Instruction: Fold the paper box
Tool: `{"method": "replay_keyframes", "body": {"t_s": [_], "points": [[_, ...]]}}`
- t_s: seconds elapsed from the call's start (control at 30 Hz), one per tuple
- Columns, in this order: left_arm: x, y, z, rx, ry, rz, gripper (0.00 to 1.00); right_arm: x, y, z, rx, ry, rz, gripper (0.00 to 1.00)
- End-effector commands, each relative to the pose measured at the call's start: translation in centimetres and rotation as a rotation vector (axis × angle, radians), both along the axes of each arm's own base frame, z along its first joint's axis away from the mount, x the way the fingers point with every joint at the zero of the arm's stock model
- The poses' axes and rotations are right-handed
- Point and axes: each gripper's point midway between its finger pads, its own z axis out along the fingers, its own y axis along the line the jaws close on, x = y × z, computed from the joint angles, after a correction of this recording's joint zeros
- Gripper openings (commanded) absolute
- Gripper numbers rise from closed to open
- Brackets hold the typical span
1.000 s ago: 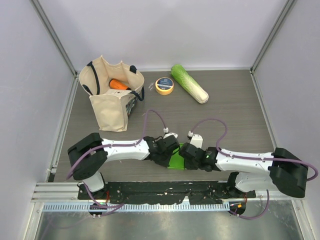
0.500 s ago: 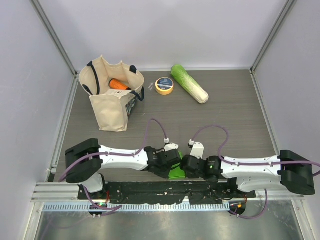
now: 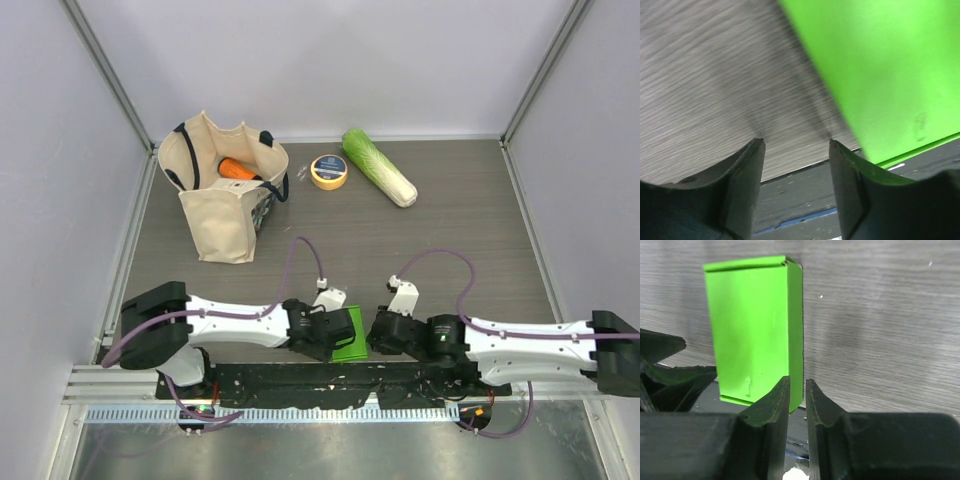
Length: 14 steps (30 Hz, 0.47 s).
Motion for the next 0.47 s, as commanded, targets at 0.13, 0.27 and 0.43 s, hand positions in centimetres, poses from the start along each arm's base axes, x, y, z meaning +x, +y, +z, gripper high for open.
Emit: {"method": "replay_keyframes", "body": {"t_s": [0.13, 0.27, 0.43], "points": [[4.7, 4.0, 9.5, -0.054, -0.286, 0.109, 0.62, 3.6, -4.0, 7.6, -0.011, -0.269, -0.068, 0.40], [7.3, 4.1, 17.9, -0.186, -0.464, 0.103, 0.67, 5.6, -5.2, 18.1, 0.131, -0.498, -0.069, 0.44], [10.7, 6.0, 32.4, -0.384, -0.763, 0.126, 0.73, 6.5, -10.1, 32.1, 0.307, -0.833, -0.078, 0.84]]}}
